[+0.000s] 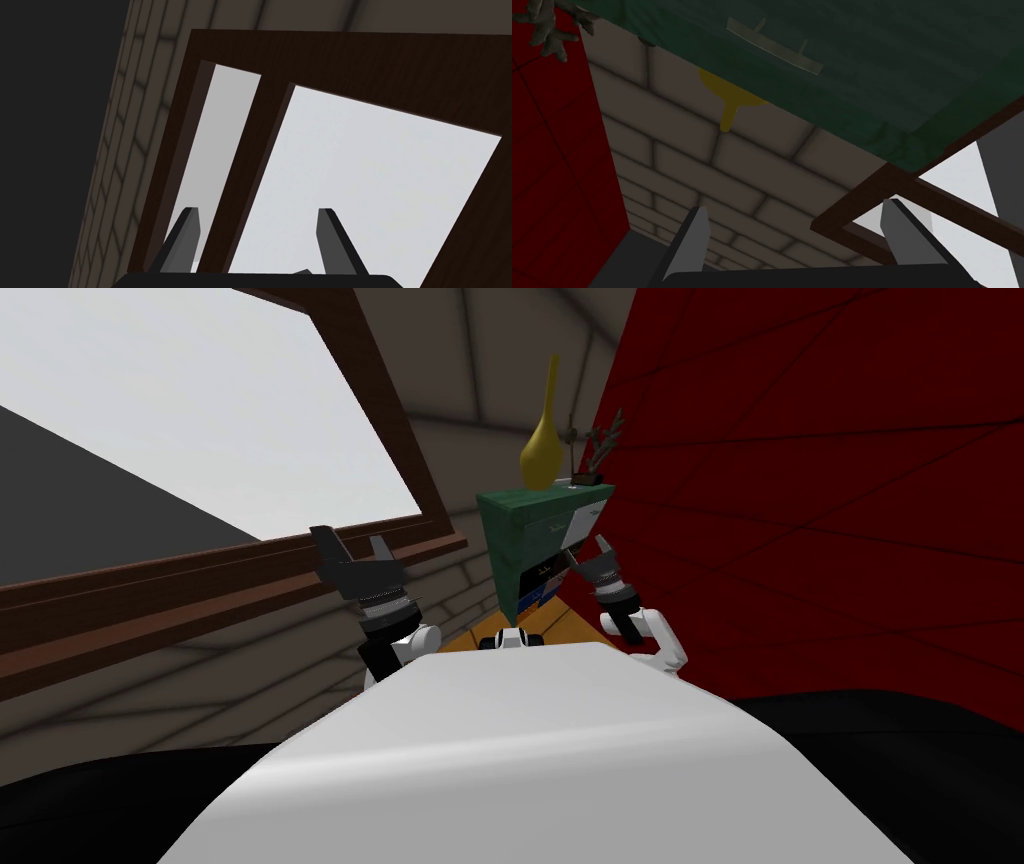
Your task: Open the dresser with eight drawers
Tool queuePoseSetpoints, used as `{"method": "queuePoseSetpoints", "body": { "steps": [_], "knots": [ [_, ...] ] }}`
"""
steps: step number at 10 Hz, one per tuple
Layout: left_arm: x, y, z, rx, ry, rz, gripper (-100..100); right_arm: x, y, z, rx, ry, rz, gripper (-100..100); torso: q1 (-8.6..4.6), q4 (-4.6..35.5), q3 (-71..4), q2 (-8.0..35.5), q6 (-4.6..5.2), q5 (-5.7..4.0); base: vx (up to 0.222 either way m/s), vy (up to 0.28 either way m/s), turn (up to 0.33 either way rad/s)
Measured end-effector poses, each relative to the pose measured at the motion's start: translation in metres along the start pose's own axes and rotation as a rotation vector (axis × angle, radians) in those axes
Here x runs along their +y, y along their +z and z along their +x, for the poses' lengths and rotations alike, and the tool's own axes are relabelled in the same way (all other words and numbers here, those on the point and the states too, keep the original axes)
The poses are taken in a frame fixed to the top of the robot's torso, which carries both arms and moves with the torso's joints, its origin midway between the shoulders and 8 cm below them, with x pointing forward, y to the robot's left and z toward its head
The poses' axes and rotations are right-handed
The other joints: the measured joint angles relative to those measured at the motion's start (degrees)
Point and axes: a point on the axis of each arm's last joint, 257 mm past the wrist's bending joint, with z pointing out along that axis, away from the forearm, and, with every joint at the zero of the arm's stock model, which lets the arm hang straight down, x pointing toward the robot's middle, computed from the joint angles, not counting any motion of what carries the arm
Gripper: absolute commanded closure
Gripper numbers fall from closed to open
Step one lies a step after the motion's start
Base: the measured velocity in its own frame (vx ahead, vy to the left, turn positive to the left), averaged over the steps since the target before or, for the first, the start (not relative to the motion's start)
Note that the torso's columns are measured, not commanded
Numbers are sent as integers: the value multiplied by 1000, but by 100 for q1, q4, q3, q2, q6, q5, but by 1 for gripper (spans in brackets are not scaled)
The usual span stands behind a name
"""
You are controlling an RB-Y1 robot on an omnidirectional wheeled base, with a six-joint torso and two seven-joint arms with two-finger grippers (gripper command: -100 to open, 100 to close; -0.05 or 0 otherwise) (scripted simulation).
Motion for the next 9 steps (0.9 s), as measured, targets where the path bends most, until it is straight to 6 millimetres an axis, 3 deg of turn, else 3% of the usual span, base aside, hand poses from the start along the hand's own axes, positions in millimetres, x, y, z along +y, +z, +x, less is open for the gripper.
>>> {"method": "queuePoseSetpoints", "body": {
  "steps": [9],
  "knots": [
    [0, 0, 0, 0, 0, 0, 0, -14, 1, 30, 86, -503, -103, -100, -2, -1, -2, -3, 0, -1, 40, 50, -9]
  ]
}}
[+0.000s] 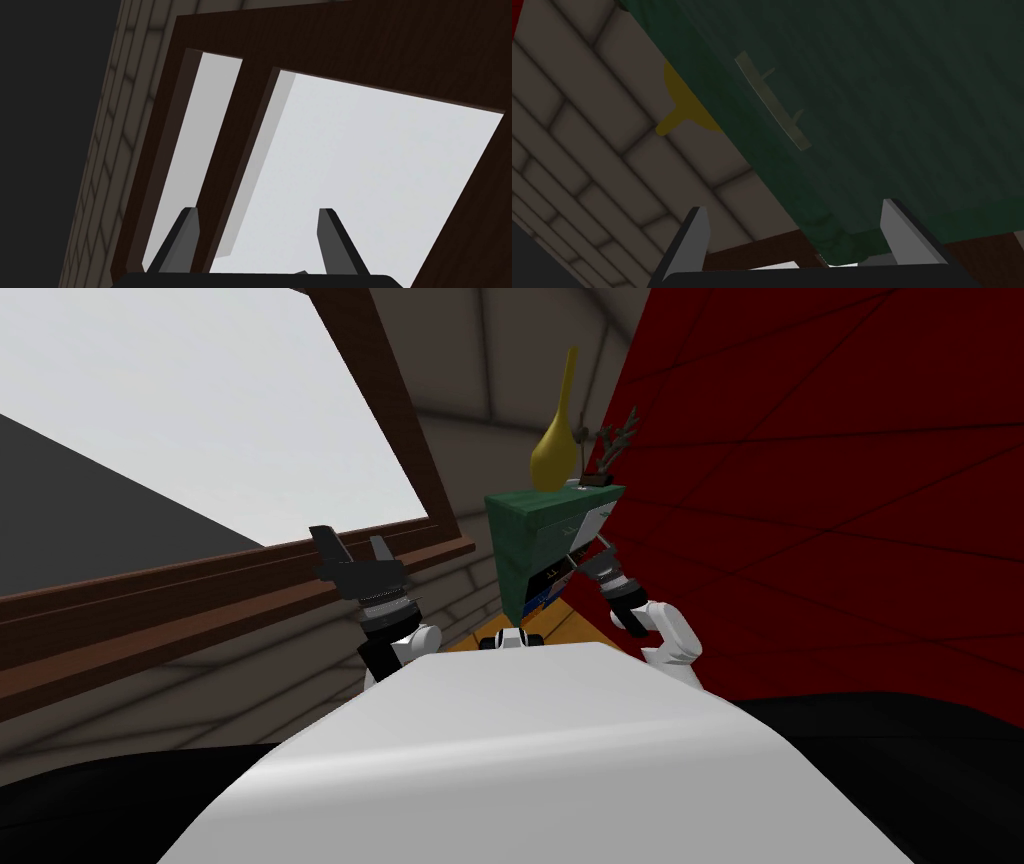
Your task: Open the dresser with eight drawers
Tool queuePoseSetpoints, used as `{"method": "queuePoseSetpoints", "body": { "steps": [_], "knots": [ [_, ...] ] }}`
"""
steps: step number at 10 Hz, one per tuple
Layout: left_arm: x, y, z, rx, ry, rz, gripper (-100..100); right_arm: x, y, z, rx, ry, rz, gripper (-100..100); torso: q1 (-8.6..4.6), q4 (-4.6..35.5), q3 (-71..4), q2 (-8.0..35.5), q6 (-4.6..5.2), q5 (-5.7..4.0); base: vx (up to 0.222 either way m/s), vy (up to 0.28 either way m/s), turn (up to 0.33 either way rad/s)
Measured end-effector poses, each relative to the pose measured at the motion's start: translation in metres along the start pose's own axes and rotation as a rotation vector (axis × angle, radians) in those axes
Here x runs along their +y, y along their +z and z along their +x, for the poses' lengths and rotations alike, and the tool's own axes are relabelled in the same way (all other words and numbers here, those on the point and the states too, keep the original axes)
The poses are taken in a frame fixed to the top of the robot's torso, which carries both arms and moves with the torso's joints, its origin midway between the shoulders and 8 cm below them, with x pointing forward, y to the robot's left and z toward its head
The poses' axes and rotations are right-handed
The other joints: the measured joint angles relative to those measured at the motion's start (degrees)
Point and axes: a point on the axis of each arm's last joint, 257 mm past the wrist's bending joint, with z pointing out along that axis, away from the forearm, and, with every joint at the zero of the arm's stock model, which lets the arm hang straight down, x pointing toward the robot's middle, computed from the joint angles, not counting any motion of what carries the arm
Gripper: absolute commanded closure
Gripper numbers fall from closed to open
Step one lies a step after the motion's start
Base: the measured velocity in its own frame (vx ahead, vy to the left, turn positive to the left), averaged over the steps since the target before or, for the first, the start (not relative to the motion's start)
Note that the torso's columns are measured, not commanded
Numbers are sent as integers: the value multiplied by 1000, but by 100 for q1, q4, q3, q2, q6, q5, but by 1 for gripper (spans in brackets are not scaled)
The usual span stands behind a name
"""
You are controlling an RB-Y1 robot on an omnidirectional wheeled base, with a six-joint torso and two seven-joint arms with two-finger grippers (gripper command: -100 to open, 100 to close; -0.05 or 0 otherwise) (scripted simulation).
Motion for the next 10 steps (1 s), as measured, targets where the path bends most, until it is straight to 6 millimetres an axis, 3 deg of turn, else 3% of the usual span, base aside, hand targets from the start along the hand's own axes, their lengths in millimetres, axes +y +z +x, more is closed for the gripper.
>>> {"method": "queuePoseSetpoints", "body": {
  "steps": [6, 10],
  "knots": [
    [0, 0, 0, 0, 0, 0, 0, -7, 1, 29, 47, -383, -83, -100, 3, 1, 2, 3, 0, 1, 42, 53, -10],
    [0, 0, 0, 0, 0, 0, 0, -12, 2, 38, 58, -533, -116, -100, 0, 2, 4, 6, 0, 0, 37, 34, -6]
  ]
}}
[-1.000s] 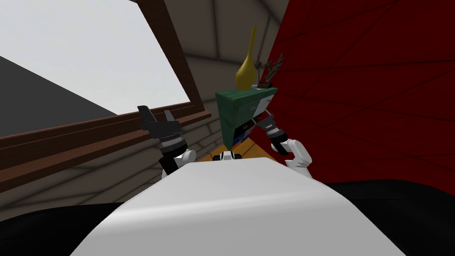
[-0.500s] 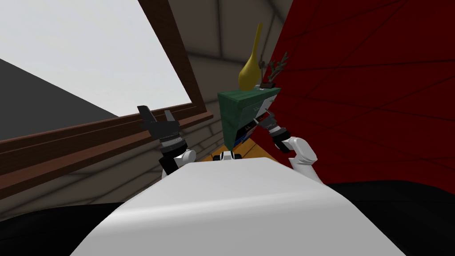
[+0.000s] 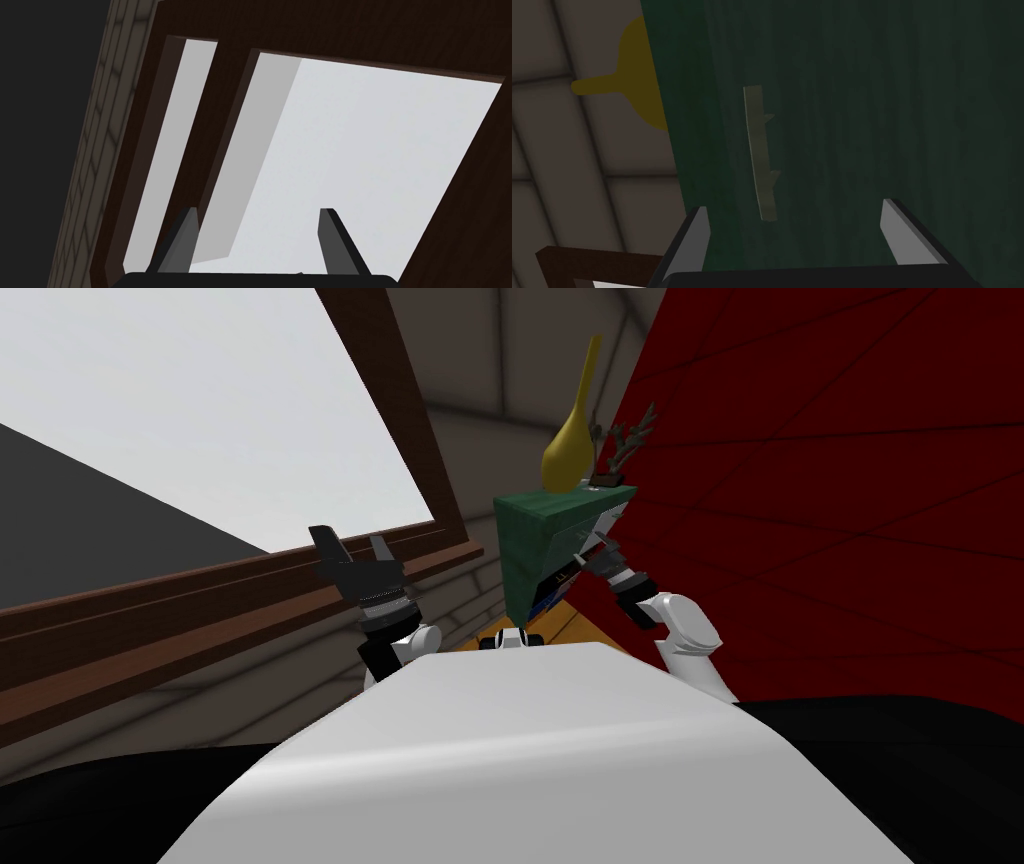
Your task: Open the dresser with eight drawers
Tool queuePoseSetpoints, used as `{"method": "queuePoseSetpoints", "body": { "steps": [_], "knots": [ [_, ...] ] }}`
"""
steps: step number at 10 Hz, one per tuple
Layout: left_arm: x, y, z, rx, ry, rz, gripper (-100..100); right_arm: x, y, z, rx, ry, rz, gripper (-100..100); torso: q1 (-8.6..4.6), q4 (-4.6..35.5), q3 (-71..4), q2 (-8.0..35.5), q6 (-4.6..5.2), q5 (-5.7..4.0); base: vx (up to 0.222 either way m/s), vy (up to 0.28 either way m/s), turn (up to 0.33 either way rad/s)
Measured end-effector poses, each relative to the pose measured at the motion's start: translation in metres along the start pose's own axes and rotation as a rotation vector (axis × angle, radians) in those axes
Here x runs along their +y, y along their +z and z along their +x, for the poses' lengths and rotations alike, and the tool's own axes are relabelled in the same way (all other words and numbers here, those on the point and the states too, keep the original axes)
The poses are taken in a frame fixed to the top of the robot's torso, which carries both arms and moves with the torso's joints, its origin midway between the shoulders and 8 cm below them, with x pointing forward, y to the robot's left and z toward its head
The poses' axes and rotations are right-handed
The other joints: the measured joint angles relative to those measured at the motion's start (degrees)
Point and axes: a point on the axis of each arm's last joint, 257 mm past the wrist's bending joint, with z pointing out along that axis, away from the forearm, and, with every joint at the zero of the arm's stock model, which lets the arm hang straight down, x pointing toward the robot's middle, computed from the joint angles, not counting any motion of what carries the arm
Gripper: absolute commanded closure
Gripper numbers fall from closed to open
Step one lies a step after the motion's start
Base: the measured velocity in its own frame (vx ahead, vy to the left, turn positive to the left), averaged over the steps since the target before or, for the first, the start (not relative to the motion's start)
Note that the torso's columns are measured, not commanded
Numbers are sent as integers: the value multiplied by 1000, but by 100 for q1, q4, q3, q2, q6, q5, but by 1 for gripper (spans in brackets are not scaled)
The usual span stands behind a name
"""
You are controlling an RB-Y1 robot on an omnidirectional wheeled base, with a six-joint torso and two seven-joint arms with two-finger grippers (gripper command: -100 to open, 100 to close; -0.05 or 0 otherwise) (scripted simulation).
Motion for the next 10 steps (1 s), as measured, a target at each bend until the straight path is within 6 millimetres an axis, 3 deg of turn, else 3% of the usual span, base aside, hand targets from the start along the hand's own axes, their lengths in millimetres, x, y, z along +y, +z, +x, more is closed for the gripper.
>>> {"method": "queuePoseSetpoints", "body": {
  "steps": [1, 2, 7, 8, 10],
  "knots": [
    [0, 0, 0, 0, 0, 0, 0, -5, 0, 2, -2, -3, -1, -100, 10, -3, -9, -16, 0, 3, 42, 26, -5],
    [0, 0, 0, 0, 0, 0, 0, -6, 0, 2, -1, -1, 0, 100, 5, -3, -6, -9, -1, 2, 6, 4, 1],
    [0, 0, 0, 0, 0, 0, 0, -11, -1, -4, -21, 2, 1, 100, 0, 1, 2, 4, 0, 0, -127, -96, -46],
    [0, 0, 0, 0, 0, 0, 0, -11, -1, -5, -21, 3, 0, -100, 27, -7, -17, -30, -2, 6, 30, 56, 12],
    [0, 0, 0, 0, 0, 0, 0, -14, -1, -3, -19, -12, -4, -100, 55, -19, -40, -63, -3, 17, 106, 120, 4]
  ]
}}
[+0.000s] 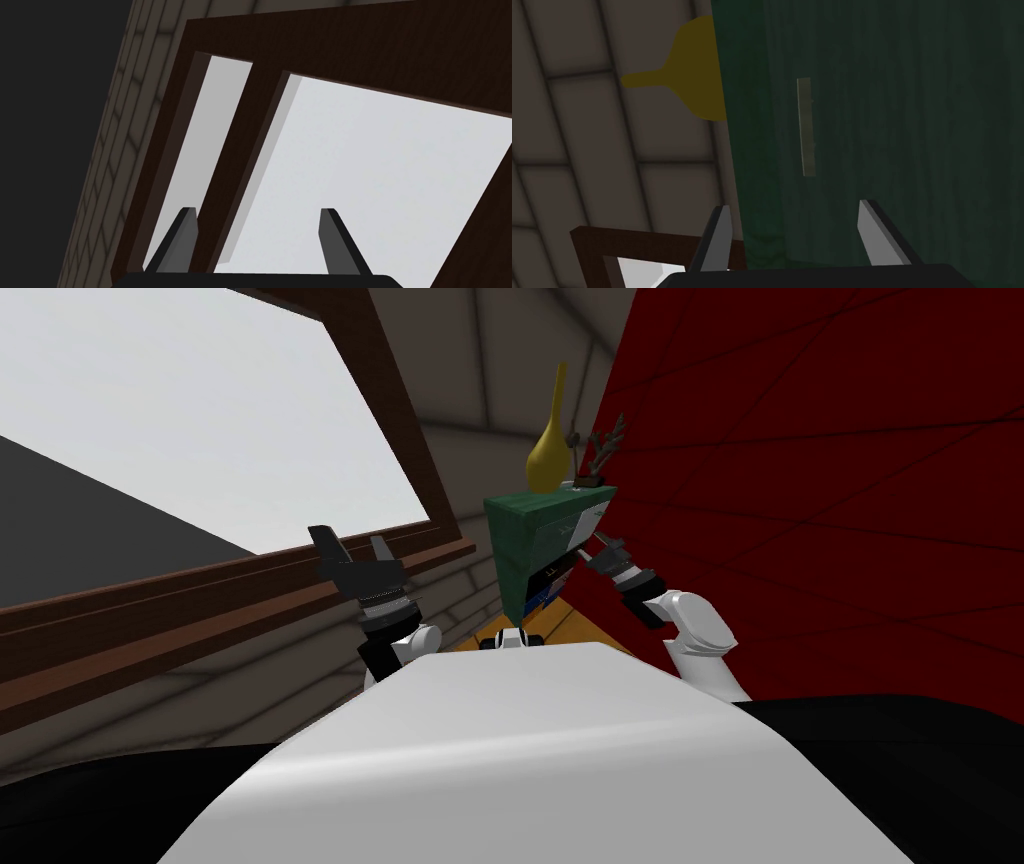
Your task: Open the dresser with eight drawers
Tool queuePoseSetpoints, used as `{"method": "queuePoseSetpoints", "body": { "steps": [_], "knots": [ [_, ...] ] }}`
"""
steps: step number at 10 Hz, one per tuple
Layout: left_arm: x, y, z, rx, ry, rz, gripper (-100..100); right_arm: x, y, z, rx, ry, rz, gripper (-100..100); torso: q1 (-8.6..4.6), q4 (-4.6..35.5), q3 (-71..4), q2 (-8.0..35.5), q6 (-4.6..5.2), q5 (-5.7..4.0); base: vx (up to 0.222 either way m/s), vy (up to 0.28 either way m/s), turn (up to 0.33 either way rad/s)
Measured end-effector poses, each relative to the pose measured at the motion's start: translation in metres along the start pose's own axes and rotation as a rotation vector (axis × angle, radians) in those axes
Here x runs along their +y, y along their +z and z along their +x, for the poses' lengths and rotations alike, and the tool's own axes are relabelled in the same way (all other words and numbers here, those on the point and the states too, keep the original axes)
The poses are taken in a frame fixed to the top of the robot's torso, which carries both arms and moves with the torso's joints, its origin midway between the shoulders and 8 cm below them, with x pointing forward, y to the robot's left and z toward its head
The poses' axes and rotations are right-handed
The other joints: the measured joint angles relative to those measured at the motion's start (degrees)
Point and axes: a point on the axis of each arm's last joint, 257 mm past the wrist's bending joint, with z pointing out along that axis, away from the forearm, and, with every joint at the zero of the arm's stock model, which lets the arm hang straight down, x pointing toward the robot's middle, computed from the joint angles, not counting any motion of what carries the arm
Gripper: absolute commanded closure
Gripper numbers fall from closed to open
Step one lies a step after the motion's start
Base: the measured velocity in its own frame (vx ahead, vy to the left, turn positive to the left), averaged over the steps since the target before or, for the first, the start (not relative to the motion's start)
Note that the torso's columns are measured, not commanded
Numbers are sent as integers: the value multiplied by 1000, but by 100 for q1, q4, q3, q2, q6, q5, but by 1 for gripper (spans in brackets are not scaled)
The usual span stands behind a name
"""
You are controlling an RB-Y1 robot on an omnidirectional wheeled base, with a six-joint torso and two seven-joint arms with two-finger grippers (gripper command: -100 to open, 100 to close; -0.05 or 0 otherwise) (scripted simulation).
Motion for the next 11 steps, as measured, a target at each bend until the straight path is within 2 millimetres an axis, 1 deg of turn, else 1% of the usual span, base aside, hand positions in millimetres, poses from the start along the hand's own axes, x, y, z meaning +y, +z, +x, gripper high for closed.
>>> {"method": "queuePoseSetpoints", "body": {
  "steps": [2, 4, 6, 7, 8, 9, 11],
  "knots": [
    [0, 0, 0, 0, 0, 0, 0, -3, -1, 1, 1, -14, -4, -100, -42, 14, 30, 47, 2, -14, 127, 143, 10],
    [0, 0, 0, 0, 0, 0, 0, -5, -1, 3, 2, -22, -6, -100, -77, 24, 52, 82, 5, -23, 73, 77, -7],
    [0, 0, 0, 0, 0, 0, 0, -15, 0, 7, -2, -28, -9, -100, -55, 22, 47, 74, 7, -17, 29, 57, -98],
    [0, 0, 0, 0, 0, 0, 0, -16, 0, 7, -2, -26, -8, 100, -64, 23, 48, 75, 2, -20, -24, -50, 162],
    [0, 0, 0, 0, 0, 0, 0, -12, 0, 6, 1, -22, -7, 100, -78, 22, 47, 73, -1, -25, -20, -29, 57],
    [0, 0, 0, 0, 0, 0, 0, -8, -1, 5, -3, -21, -13, 100, -64, 32, 38, 65, 11, -15, -97, -54, -87],
    [0, 0, 0, 0, 0, 0, 0, -11, -1, 2, -15, -19, -19, 100, -76, 44, 58, 98, 19, -17, -152, -81, -90]
  ]
}}
